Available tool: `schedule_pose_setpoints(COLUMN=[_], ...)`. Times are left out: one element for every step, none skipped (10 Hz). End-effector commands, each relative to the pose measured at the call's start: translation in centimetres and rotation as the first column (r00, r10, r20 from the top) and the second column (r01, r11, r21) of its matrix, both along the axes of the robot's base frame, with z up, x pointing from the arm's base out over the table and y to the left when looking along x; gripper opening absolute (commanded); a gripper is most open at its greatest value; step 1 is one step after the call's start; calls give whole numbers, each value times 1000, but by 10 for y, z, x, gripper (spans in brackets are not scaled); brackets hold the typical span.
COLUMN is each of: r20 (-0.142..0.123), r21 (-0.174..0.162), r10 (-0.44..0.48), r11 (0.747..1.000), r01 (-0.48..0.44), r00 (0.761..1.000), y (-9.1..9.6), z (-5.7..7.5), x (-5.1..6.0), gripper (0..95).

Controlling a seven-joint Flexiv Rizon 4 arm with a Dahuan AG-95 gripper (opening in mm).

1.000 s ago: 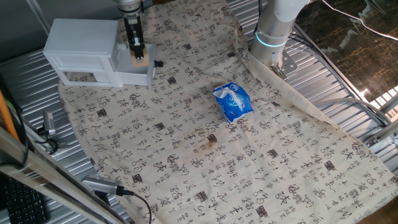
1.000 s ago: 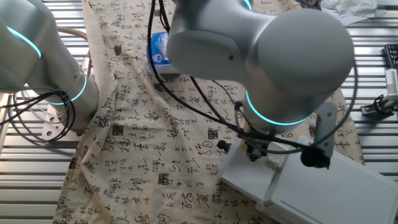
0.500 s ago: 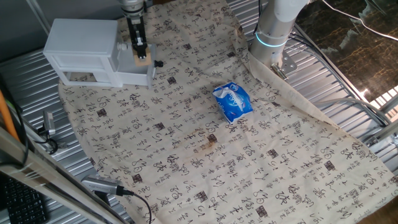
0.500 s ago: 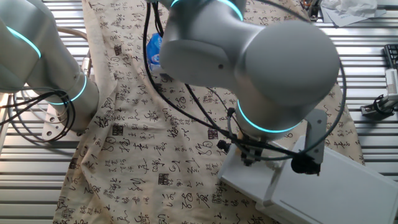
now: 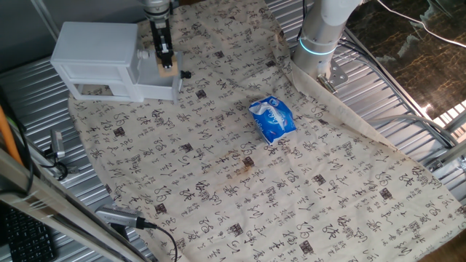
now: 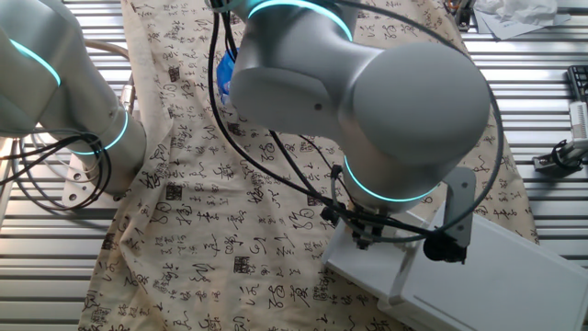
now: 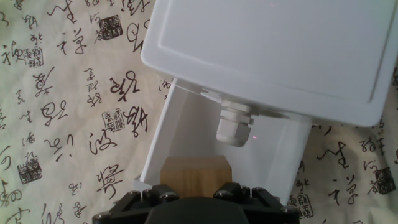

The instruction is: Put things in the drawer

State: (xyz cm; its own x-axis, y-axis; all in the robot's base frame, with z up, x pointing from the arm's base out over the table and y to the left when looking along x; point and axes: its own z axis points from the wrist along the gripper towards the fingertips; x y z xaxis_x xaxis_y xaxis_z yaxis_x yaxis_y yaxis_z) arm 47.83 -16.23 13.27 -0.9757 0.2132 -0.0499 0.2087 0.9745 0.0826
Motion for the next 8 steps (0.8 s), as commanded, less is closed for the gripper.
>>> schedule_pose_setpoints(r20=[1,1,1,1,2,2,2,2], r21=[1,0,0,-1,-2,-2,-2,-2], r10=[2,2,4,5,6,7,7,7], r11=[1000,1000,1000,1000,1000,1000,1000,1000], r01=[-2,-2,-4,-5,-6,-7,-7,-7], r00=[1000,1000,1000,1000,1000,1000,1000,1000], y=[-1,-1,-1,-2,-2,-3,-3,-3], z=[-2,-2,-3,-6,-8,-9,-10,-11], x=[0,0,1,1,1,1,1,1], gripper=[0,0,0,0,0,0,0,0])
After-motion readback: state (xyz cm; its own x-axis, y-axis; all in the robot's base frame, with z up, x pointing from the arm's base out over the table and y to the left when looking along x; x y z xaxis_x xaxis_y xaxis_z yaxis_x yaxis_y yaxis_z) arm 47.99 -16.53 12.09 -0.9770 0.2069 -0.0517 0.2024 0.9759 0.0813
